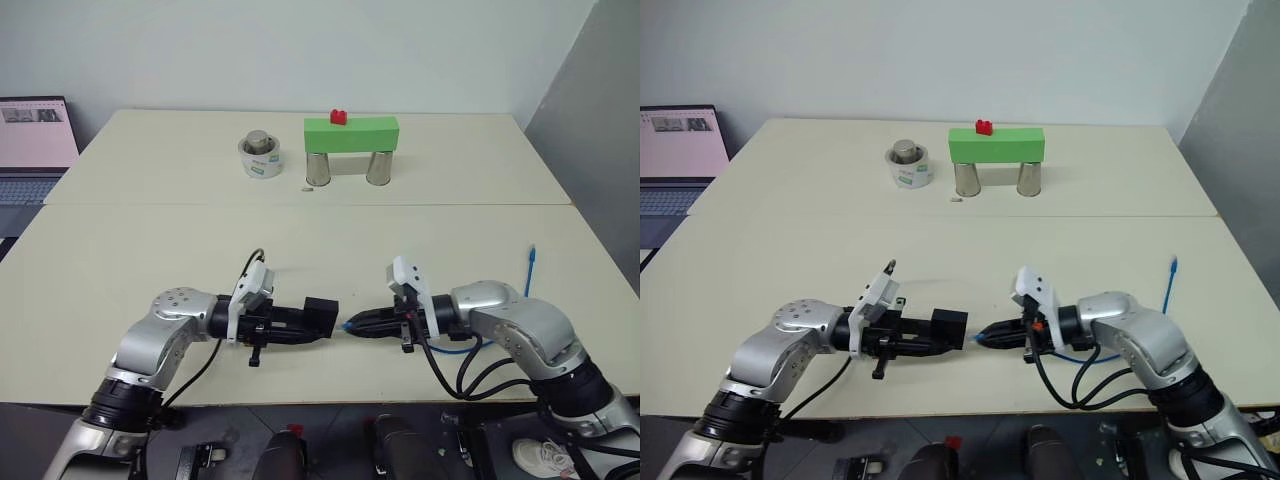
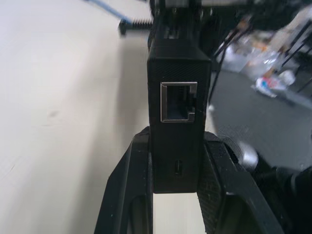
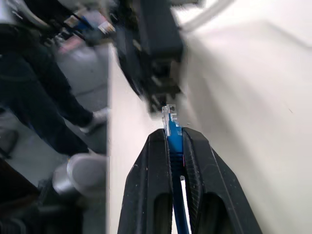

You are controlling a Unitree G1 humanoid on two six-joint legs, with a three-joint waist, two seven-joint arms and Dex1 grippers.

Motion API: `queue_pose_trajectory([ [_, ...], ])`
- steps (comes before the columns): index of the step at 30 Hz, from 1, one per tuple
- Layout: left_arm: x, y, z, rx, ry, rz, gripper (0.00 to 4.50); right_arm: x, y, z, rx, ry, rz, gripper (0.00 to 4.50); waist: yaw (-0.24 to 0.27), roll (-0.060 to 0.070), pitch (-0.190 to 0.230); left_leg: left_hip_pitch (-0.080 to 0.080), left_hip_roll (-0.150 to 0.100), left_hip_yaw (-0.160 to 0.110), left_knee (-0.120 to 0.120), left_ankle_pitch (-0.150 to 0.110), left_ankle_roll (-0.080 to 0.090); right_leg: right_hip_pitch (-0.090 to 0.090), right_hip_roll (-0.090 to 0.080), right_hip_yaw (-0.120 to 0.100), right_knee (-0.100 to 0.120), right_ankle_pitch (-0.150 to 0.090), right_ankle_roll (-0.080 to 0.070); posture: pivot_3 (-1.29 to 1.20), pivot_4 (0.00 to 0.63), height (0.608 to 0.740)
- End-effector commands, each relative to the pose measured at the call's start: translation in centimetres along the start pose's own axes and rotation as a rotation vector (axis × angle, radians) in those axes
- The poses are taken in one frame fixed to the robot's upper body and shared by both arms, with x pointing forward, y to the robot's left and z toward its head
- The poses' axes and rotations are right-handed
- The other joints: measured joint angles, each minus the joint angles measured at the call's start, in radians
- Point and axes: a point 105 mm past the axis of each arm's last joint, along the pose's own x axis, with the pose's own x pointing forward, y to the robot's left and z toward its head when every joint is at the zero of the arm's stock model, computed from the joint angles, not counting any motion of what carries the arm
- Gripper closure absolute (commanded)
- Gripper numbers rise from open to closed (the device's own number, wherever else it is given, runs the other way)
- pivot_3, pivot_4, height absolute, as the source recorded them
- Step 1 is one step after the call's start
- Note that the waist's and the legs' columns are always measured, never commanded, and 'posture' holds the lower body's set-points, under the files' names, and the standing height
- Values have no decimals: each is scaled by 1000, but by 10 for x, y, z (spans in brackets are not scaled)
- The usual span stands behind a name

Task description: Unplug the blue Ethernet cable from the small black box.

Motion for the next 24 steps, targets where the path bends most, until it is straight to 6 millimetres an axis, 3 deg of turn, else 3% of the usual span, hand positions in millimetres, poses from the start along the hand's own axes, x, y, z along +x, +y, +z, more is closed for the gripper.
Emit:
queue_pose_trajectory([
  [1, -10, 5, 0, 33, 0, 57, 3698, -16, -9, 4, -45, -7, -46, 4453, 0, 0, 0, 0, 0, 0, 0, 0, 0, 0, 0, 0, 0, 0, 0, 0, 150, 740],
  [3, -12, 8, 0, 36, -1, 82, 3698, -21, -15, 2, -49, -2, -76, 4453, 0, 0, 0, 0, 0, 0, 0, 0, 0, 0, 0, 0, 0, 0, 0, 0, 150, 740],
  [8, -16, 17, 2, 39, -45, 195, 3698, -46, -93, 13, -130, -81, -529, 4453, -3, 0, 0, 0, 0, 1, 0, 0, 0, 0, 0, 1, 0, 1, 1, 0, 150, 740],
  [10, -13, 19, 2, 34, -52, 247, 3699, -67, -133, 11, -166, -76, -806, 4453, -3, 0, 0, 0, 0, 2, 0, 0, 0, 0, -1, 2, 1, 1, 2, 0, 150, 740],
  [12, -13, 26, 3, 45, -65, 326, 3699, -74, -145, 6, -183, -69, -879, 3745, -2, 0, 0, 1, 0, 3, 0, 0, 0, 0, 0, 2, 1, 1, 2, 0, 150, 740],
  [18, -17, 37, -2, -11, -65, 451, 3699, -72, -128, 8, -236, -76, -772, 2326, 3, 0, 0, -2, 0, 1, 0, 0, 0, -2, -1, 2, 0, 1, 1, 0, 150, 740],
  [24, -33, 67, -3, 50, -97, 723, 3699, -62, -63, 33, -310, -174, -482, 962, 8, 2, 1, -2, -1, 1, 0, 0, 0, -1, -1, 1, 0, 1, 1, 0, 150, 740],
])
